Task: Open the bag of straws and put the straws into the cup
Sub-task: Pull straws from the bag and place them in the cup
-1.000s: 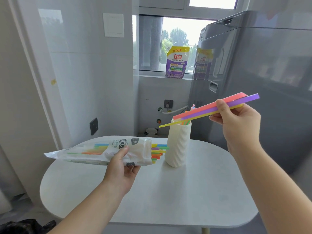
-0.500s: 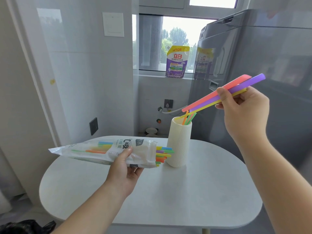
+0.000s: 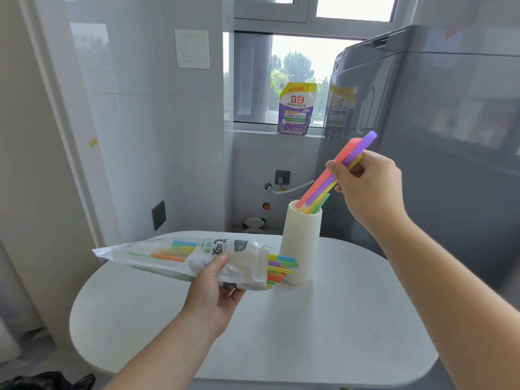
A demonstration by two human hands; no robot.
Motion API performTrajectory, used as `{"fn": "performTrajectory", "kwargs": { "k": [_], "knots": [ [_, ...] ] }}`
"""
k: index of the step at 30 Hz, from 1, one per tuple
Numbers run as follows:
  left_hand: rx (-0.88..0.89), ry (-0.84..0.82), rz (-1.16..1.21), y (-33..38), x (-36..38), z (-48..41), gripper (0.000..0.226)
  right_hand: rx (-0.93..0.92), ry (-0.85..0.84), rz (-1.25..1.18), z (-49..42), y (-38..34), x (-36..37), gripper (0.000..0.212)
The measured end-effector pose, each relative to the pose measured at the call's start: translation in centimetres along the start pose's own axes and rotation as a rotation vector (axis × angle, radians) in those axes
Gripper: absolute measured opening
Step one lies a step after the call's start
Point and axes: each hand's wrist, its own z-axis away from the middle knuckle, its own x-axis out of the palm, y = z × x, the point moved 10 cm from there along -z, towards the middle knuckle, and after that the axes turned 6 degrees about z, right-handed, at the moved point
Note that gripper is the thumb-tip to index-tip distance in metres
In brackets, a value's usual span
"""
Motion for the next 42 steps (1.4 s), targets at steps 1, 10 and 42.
{"fn": "performTrajectory", "kwargs": {
  "k": [1,10,42],
  "knots": [
    [-0.001,0.001,-0.003,0.0,0.0,0.0,0.024,-0.006,-0.015,0.012,-0.4,-0.1,0.4,0.025],
    [-0.013,-0.012,-0.008,-0.4,0.3,-0.1,0.029,0.089,-0.207,0.167,-2.6,1.9,5.2,0.028],
    [0.024,-0.047,-0.071,0.3,0.9,0.3,0.034,0.525,-0.624,-0.207,14.5,7.4,11.3,0.044]
  ]
}}
